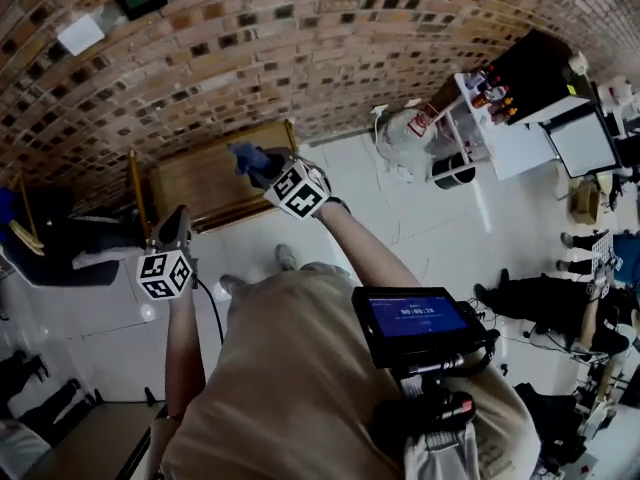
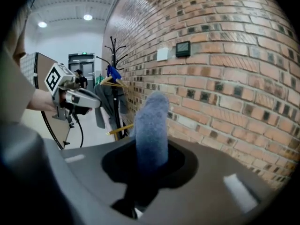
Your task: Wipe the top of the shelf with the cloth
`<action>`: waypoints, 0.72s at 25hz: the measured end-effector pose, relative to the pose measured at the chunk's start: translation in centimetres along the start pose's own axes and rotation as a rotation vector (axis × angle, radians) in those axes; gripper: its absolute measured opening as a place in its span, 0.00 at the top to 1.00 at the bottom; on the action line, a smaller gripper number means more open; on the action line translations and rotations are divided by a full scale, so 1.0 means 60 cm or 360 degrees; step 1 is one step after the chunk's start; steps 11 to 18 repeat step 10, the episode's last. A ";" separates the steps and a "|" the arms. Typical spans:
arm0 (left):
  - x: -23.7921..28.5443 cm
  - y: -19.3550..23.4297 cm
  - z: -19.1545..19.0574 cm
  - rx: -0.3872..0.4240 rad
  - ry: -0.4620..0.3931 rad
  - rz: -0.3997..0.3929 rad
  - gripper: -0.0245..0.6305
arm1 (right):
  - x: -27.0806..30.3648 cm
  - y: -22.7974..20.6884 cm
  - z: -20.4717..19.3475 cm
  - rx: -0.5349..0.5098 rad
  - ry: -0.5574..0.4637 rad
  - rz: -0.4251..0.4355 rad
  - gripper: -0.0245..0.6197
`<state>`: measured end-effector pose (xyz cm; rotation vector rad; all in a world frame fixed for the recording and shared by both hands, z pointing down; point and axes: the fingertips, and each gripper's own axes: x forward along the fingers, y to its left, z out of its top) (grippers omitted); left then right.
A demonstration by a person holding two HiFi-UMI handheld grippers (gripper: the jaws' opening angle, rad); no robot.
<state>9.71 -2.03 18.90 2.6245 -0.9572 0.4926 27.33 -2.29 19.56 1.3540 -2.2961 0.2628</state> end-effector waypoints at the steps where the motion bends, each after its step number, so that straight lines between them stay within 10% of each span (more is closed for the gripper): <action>1: 0.008 0.002 0.000 -0.0004 -0.0003 -0.0003 0.96 | 0.010 0.002 -0.004 -0.0016 0.0029 0.0009 0.84; 18: 0.040 -0.043 0.003 0.0015 -0.0005 -0.0087 0.96 | 0.036 -0.001 0.027 -0.0188 0.0088 0.0033 0.84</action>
